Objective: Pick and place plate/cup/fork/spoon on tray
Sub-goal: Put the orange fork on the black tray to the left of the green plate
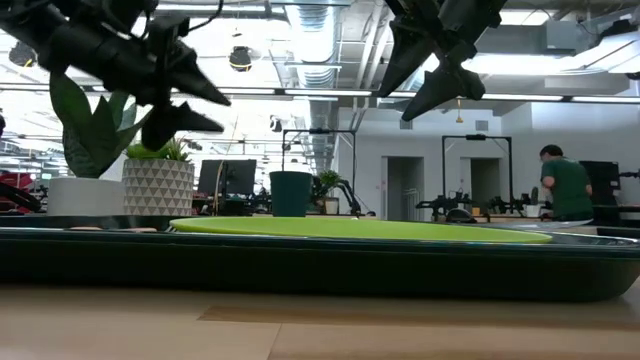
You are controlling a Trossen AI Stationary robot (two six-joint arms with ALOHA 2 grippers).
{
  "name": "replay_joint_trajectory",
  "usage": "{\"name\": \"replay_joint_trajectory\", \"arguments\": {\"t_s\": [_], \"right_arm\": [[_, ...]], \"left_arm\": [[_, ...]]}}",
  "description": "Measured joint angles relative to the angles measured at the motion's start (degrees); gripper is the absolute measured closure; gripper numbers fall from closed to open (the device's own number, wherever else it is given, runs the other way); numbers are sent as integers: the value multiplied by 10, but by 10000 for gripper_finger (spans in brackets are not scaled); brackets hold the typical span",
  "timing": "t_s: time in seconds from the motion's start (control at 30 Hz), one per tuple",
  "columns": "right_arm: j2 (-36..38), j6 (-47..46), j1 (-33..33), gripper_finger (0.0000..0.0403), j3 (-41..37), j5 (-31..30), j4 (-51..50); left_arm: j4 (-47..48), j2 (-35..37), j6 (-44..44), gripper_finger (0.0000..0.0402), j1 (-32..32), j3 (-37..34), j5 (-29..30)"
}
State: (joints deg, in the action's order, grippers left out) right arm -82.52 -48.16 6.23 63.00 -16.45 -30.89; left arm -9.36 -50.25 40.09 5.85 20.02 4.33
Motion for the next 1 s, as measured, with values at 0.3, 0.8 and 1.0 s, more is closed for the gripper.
{"name": "replay_joint_trajectory", "arguments": {"t_s": [0.3, 0.8, 1.0], "right_arm": [[0, 0, 0, 117, 0, 0, 0], [0, 2, 1, 117, 0, -1, -4], [0, 3, 1, 117, 0, -1, -6]], "left_arm": [[123, -5, -26, 214, 0, 96, 55], [444, -102, 72, 214, 0, 196, 149], [434, -144, 140, 214, -10, 151, 120]]}}
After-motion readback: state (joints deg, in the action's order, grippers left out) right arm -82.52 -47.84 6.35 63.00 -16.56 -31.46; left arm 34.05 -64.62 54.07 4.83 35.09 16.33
